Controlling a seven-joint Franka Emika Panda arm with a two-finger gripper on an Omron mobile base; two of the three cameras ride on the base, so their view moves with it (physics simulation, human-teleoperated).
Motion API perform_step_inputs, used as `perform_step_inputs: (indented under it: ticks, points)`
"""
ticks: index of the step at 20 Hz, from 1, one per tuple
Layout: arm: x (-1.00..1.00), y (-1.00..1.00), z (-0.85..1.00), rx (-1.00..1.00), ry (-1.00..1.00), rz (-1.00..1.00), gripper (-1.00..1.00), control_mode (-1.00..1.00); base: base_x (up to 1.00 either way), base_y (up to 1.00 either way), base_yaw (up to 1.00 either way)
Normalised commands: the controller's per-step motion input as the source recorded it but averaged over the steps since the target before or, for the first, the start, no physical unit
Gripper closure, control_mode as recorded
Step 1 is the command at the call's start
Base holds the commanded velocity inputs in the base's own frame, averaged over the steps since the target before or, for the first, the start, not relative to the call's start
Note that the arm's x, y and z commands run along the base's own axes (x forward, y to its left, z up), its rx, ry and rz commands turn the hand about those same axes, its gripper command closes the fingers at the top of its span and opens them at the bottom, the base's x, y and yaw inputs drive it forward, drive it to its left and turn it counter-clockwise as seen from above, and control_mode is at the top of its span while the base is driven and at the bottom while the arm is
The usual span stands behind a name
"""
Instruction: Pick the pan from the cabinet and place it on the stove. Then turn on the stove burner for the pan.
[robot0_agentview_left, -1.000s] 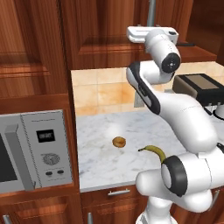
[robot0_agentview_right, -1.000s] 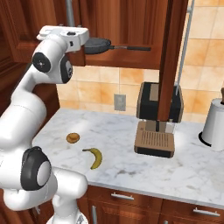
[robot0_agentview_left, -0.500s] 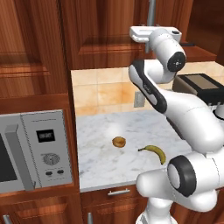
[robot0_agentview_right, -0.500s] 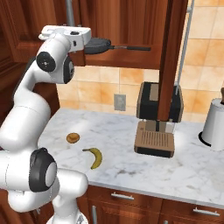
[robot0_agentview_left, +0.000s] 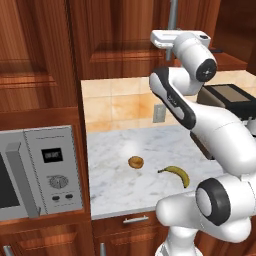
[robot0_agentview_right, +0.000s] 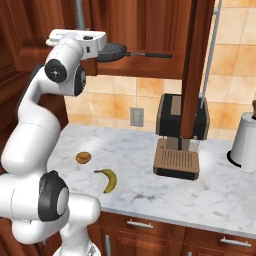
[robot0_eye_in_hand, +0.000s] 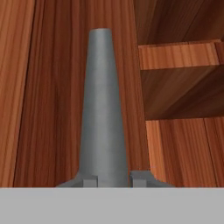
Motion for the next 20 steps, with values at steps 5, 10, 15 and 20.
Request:
perform_step_inputs:
  ticks: [5,10,15,20]
  points:
    - [0.00,0.05,0.00,0.00,0.01,0.05,1.00,-1.00,0.00,0.00,0.00]
    - [0.00,0.08,0.00,0.00,0.00,0.01,1.00,-1.00,0.00,0.00,0.00]
    - [-0.22,0.02,0.02,0.01,0.00,0.00,1.00,-1.00,0.00,0.00,0.00]
    - [-0.79,0.07,0.23,0.03,-0.03,0.00,1.00,-1.00,0.00,0.00,0.00]
